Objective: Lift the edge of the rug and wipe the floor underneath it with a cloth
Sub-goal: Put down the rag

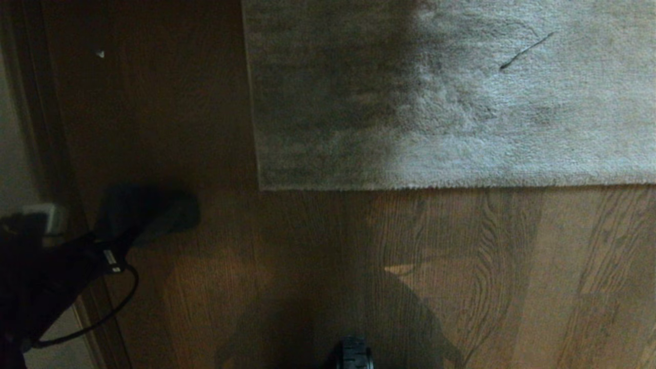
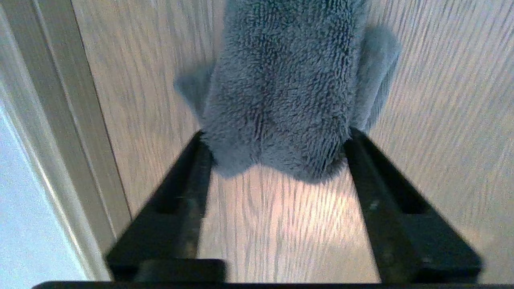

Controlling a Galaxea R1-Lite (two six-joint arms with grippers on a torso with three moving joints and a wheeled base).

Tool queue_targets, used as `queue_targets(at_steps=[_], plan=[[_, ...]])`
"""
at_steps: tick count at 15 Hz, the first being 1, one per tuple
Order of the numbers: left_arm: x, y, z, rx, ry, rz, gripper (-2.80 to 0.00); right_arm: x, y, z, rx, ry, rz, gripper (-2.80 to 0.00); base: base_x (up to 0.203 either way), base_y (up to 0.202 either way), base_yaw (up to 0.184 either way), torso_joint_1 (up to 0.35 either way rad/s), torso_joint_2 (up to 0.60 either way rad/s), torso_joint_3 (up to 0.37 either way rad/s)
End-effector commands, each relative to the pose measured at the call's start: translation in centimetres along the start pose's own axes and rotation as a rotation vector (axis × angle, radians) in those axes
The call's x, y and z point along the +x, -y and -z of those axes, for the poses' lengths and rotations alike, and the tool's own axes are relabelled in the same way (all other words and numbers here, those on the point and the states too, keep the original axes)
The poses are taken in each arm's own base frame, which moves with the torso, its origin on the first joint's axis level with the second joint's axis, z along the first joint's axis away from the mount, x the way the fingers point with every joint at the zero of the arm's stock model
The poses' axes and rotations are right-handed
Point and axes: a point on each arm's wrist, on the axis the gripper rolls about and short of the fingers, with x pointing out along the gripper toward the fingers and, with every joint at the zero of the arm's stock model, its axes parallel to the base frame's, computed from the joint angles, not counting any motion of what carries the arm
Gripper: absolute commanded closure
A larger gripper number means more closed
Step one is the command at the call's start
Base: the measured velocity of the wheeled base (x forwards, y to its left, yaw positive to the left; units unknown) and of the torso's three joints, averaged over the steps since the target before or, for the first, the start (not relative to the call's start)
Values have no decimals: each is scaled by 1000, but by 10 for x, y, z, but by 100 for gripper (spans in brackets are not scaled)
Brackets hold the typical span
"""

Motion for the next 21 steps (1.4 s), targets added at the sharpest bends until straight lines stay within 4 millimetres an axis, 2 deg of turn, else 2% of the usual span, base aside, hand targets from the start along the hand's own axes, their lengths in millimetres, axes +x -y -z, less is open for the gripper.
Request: queue_targets(at_steps=[1, 7, 14, 20, 21], plan=[[-6, 1, 2, 1, 5, 3, -280, 0, 0, 0, 0, -1, 0, 0, 0, 0, 0, 0, 0, 0], [-13, 1, 8, -4, -29, -1, -280, 0, 0, 0, 0, -1, 0, 0, 0, 0, 0, 0, 0, 0], [-21, 3, -3, 6, 23, 2, -280, 0, 0, 0, 0, -1, 0, 0, 0, 0, 0, 0, 0, 0], [-40, 6, 0, 6, 9, 3, -280, 0, 0, 0, 0, -1, 0, 0, 0, 0, 0, 0, 0, 0], [-41, 6, -2, 9, 17, 2, -255, 0, 0, 0, 0, -1, 0, 0, 0, 0, 0, 0, 0, 0]])
